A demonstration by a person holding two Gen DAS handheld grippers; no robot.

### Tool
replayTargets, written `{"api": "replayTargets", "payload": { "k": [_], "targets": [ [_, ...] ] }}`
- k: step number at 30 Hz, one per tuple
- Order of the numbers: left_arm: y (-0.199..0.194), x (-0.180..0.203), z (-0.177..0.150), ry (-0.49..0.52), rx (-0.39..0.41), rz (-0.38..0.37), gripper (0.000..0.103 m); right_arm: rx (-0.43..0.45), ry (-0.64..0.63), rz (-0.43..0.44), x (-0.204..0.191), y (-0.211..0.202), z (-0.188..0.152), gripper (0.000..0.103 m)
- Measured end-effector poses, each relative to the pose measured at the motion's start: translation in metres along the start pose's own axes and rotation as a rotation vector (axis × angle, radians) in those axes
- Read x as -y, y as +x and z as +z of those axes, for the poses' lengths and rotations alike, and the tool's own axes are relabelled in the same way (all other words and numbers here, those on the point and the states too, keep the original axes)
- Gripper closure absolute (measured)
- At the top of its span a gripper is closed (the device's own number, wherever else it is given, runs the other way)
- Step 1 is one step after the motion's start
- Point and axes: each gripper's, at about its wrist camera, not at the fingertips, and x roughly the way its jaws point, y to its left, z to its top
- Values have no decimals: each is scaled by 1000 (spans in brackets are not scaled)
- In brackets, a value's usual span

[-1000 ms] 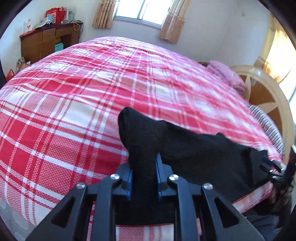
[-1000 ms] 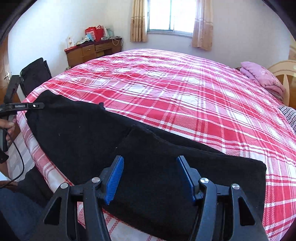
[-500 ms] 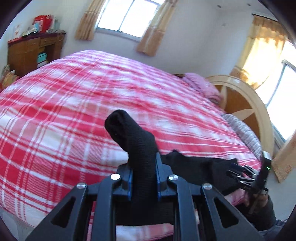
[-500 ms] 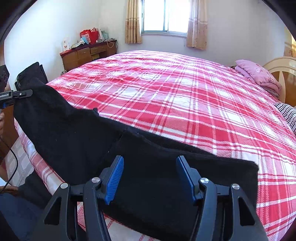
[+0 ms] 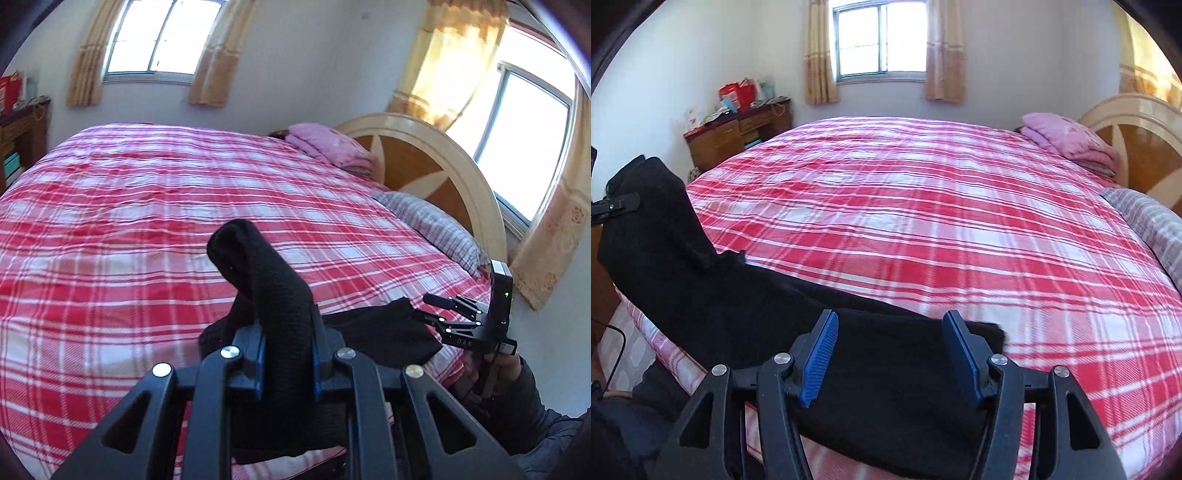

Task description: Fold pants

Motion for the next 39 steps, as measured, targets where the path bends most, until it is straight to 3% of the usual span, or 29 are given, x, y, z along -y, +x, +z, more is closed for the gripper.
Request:
{"api": "replayTargets", "payload": {
  "k": [8, 23, 33, 36, 39],
  "targets": [
    [46, 65, 14, 97, -73, -60, 84, 14, 91, -58, 50, -11, 2, 42],
    [126, 146, 30, 219, -207, -130, 84, -44, 128, -106, 82, 2, -4, 42],
    [189, 181, -3, 283, -322, -115, 82, -81, 167, -121, 98, 13, -9, 42],
    [192, 194, -15, 357, -318, -72, 77, -80, 183, -129, 105, 11, -10, 42],
    [174, 201, -15, 349, -257, -165, 69, -75, 212, -140, 115, 9, -9, 42]
  ]
}}
